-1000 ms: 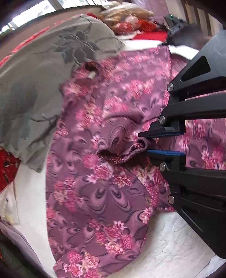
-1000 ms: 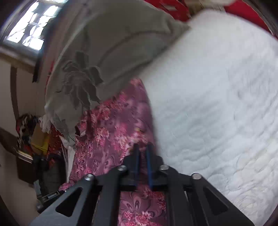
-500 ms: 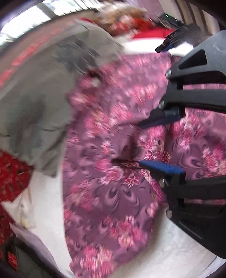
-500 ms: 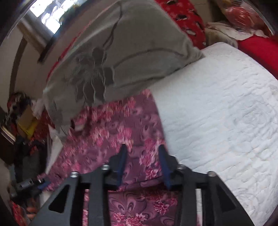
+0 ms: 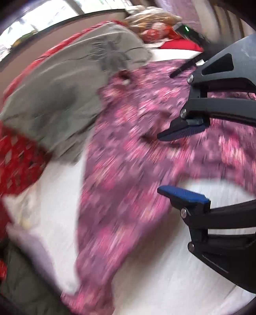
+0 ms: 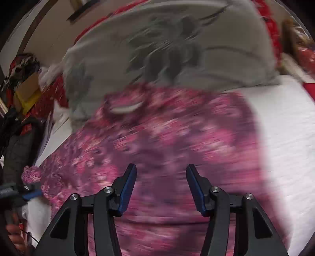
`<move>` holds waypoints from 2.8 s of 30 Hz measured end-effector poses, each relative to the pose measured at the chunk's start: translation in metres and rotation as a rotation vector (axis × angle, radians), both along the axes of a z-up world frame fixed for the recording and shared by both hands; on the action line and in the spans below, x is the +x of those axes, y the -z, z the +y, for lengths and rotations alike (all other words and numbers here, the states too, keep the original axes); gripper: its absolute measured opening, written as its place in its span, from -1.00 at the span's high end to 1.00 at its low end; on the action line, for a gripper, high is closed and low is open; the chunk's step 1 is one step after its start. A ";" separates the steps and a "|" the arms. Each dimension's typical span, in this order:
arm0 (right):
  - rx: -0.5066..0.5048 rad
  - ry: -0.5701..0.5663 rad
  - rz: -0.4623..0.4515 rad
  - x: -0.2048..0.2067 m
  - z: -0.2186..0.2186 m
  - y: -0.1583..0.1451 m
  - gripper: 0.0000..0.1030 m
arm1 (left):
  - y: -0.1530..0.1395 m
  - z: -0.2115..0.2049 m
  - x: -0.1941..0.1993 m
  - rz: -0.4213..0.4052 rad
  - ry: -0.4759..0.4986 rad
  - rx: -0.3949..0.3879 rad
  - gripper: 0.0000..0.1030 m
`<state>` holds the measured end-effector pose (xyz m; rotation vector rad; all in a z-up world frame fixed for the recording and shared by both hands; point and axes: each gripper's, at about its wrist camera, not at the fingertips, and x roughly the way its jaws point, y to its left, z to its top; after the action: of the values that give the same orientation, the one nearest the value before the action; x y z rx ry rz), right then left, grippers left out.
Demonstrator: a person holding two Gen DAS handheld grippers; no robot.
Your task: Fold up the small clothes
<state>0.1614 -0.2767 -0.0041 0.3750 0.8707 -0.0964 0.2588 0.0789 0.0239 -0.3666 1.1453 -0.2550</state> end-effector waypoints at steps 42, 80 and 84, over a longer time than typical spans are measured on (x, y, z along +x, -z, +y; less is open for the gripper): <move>-0.182 0.015 -0.041 -0.007 0.034 0.036 -0.99 | 0.027 0.221 0.037 0.018 -0.418 0.123 -0.24; -0.336 0.009 0.044 -0.034 -0.029 -0.003 -0.99 | -0.073 -0.074 -0.002 -0.205 0.050 0.043 0.96; -0.328 0.050 0.071 -0.047 -0.056 0.006 -0.99 | -0.066 -0.115 -0.010 -0.182 0.109 0.041 0.96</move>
<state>0.1140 -0.3331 -0.0106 0.0868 0.8985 -0.2965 0.2485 -0.0356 0.0901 -0.2394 0.9906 -0.3526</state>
